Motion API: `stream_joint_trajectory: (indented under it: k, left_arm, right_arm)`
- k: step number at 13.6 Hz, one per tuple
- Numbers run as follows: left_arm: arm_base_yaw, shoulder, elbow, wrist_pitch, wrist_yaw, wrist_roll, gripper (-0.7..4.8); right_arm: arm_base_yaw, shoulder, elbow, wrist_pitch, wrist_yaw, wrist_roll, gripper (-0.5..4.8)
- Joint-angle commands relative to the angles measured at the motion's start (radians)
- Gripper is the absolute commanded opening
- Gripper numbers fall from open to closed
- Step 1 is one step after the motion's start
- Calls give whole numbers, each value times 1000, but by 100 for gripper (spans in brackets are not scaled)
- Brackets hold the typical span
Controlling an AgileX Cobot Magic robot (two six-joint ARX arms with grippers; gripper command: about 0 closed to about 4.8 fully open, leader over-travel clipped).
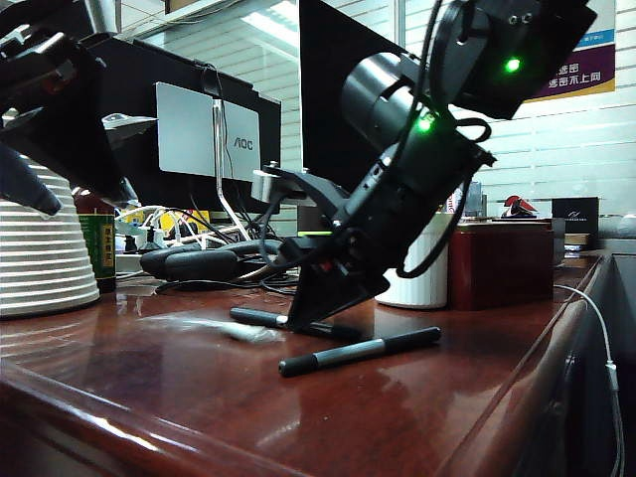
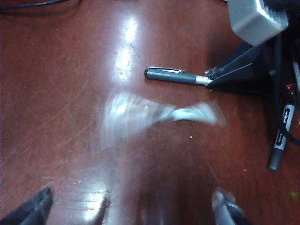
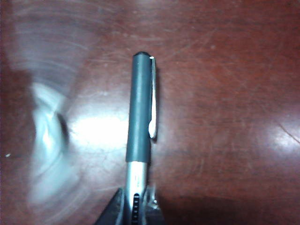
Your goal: Pick up all the pens on the desk and put them into the pen holder one by one.
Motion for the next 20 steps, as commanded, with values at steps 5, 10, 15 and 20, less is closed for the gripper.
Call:
stream_joint_trajectory:
  k: [5, 10, 15, 20]
  left_arm:
    - [-1, -3, 6, 0, -26, 0, 479]
    - [-1, -3, 5, 30, -30, 1, 479]
    - [-1, 3, 3, 76, -76, 6, 479]
    - [-1, 89, 1, 79, -100, 57, 479]
  right_arm:
    - [-66, -193, 55, 214, -57, 176, -8]
    - [-222, -370, -18, 628, -55, 240, -8]
    - [-282, -174, -204, 1067, 54, 326, -8]
    - [-283, 12, -194, 1149, 61, 313, -8]
